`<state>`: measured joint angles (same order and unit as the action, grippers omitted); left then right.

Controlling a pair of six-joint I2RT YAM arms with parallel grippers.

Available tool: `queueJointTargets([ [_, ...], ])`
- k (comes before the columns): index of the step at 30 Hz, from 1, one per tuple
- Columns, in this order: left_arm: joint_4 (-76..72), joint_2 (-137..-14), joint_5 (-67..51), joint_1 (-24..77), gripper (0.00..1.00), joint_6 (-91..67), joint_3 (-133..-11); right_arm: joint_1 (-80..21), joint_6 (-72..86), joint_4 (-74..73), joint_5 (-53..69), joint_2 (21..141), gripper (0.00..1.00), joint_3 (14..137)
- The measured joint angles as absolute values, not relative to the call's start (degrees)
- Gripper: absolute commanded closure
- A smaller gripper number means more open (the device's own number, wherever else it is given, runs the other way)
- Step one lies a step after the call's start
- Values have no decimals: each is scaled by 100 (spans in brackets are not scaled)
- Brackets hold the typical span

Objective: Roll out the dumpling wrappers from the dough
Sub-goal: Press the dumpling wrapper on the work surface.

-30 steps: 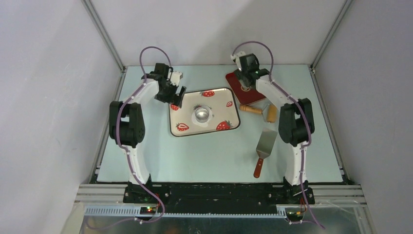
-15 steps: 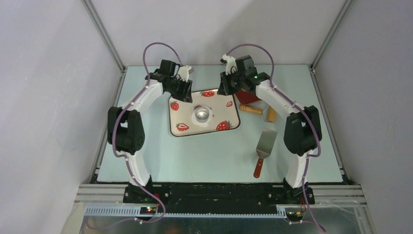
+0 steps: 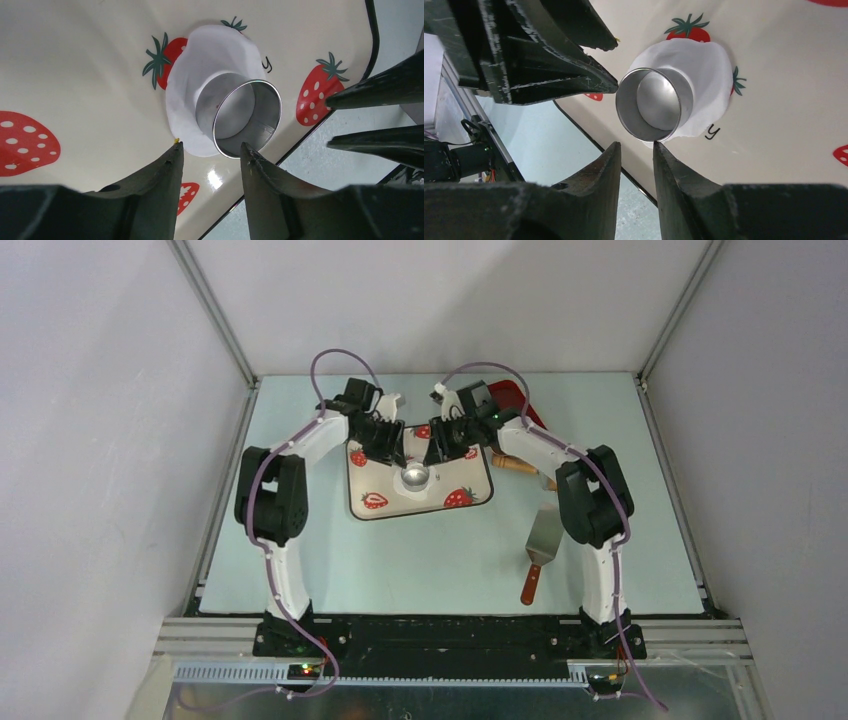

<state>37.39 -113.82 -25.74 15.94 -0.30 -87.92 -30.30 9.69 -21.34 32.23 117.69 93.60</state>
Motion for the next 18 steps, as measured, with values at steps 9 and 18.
queueJointTargets([
  [9,3691,-11391,-2569,1702,58,-102,-8785,-3083,1096,-2112,3140,12169,72,9360],
  [18,3667,-11448,-2443,1811,66,-113,-8785,-3074,1190,-2110,3061,12328,79,9360],
])
